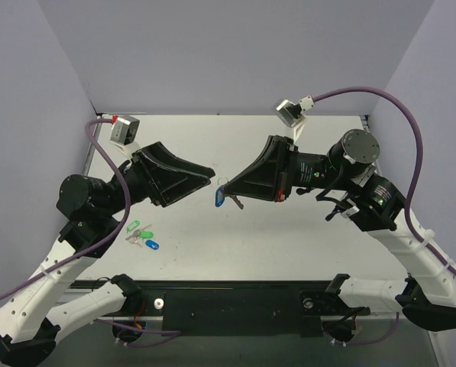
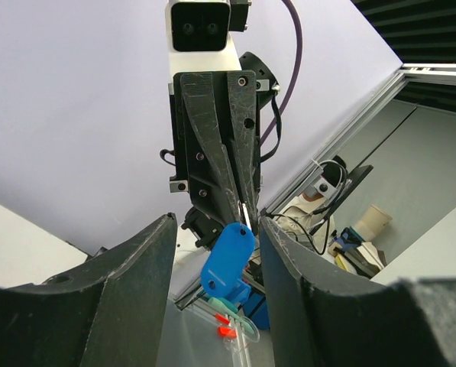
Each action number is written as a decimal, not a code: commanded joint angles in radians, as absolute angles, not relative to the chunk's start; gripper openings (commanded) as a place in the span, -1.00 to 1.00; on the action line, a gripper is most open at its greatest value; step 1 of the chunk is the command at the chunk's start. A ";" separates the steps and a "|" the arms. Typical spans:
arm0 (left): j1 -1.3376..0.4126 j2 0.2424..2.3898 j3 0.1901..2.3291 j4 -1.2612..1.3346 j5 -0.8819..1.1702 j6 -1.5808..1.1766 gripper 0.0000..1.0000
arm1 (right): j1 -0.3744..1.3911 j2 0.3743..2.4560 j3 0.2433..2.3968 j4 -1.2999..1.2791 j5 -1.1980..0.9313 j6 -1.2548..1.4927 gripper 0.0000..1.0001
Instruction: Remove the keys from the keyring
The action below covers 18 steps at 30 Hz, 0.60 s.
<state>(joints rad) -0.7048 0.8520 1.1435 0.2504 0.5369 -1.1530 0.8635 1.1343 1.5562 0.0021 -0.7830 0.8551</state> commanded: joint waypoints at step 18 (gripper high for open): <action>-0.758 0.893 1.149 0.365 0.519 -1.160 -0.10 | 0.857 1.155 1.565 0.100 -0.792 0.871 -1.00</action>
<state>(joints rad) -0.7441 0.8856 1.1362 0.3035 0.5312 -1.1675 0.8631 1.1549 1.5562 0.0196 -0.7826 0.8661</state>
